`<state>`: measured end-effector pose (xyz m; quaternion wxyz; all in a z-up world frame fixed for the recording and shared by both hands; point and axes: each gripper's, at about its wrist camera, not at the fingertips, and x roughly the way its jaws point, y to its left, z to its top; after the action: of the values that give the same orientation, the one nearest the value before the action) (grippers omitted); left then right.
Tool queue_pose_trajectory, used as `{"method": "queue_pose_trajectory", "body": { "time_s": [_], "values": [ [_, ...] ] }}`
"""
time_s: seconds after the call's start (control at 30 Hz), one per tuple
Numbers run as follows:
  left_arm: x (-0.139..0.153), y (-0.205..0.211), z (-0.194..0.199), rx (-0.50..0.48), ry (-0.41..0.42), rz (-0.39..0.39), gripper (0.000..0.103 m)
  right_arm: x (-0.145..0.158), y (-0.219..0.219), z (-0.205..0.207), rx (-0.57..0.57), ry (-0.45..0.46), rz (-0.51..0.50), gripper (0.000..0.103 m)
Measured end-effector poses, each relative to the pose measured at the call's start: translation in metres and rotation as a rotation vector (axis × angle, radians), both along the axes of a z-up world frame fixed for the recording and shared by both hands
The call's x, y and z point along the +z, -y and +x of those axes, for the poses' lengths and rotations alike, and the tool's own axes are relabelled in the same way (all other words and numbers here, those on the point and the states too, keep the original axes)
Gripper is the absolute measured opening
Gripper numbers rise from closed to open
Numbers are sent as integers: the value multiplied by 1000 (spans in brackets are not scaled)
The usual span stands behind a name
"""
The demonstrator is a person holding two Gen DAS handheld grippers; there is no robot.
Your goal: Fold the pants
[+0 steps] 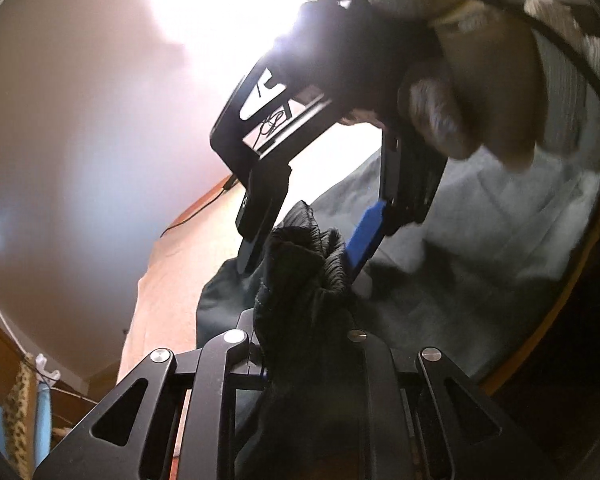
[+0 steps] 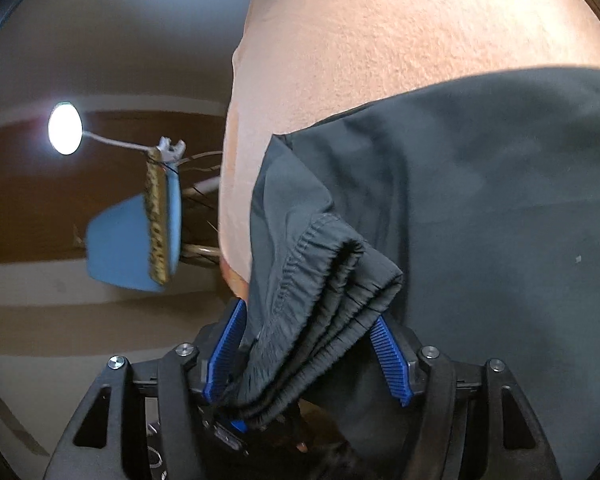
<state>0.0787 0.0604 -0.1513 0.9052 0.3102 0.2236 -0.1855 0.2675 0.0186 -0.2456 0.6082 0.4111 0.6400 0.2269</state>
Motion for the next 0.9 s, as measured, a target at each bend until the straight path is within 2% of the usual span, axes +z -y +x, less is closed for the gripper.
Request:
{"method": "queue_pose_trajectory", "body": {
  "time_s": [0.03,0.13,0.27,0.5,0.6,0.77,0.9],
  "values": [
    [3,1,0,-1,-6,-2,15,-1,1,0,-20,1,26,64],
    [11,3,0,-6,-12,4,15,4,4,-2,-47,18,40,39],
    [24,16,-6,-36,-32,27,15,27,10,-4,-35,88,28,22],
    [82,31,4,-66,-111,-29,15,97,26,-7,3,282,-54,17],
    [111,46,4,-85,-135,-27,15,127,40,-12,10,341,-67,17],
    [148,75,4,-104,-188,-50,15,170,64,-20,23,420,-98,17],
    [159,107,3,-132,-241,-53,15,189,95,-31,27,441,-134,17]
  ]
}}
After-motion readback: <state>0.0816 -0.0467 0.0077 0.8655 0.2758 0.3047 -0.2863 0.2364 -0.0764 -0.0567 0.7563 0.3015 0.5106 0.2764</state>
